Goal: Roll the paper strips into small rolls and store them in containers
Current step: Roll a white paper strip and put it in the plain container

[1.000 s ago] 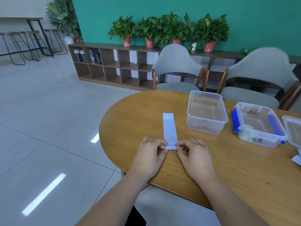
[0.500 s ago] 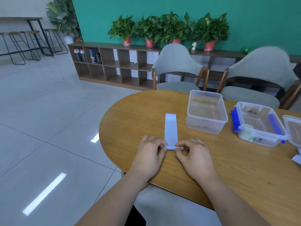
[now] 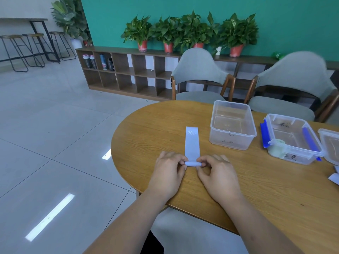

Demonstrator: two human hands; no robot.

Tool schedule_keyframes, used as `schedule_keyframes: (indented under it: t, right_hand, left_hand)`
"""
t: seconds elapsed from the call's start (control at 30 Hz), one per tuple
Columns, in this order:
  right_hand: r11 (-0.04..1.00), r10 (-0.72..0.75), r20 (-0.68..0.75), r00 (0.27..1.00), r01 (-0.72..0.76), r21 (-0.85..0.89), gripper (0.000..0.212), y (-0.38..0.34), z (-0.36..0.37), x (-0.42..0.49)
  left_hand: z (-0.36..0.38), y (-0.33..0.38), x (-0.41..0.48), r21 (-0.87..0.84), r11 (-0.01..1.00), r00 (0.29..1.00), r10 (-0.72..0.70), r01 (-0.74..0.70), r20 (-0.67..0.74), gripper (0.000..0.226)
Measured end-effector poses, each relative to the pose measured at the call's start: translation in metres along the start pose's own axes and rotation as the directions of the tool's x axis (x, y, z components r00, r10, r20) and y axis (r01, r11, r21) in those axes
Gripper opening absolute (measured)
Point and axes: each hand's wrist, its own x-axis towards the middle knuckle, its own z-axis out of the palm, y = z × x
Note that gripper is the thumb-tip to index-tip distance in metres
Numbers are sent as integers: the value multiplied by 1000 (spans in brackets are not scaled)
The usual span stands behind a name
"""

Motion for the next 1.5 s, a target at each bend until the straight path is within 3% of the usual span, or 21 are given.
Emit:
schedule_keyframes:
  t: [0.6, 1.17, 1.5]
  right_hand:
    - [999, 15, -6, 1000, -15, 34, 18, 0, 1, 2]
    - [998, 56, -15, 998, -56, 26, 10, -4, -2, 0]
    - [997, 66, 13, 998, -66, 40, 17, -4, -4, -1]
  left_hand:
    - [-3, 3, -2, -5, 1000, 1000, 22, -22, -8, 11]
    - [-2, 1, -2, -23, 999, 999, 34, -35, -21, 20]
    - [-6, 3, -9, -48, 999, 999, 21, -22, -24, 19]
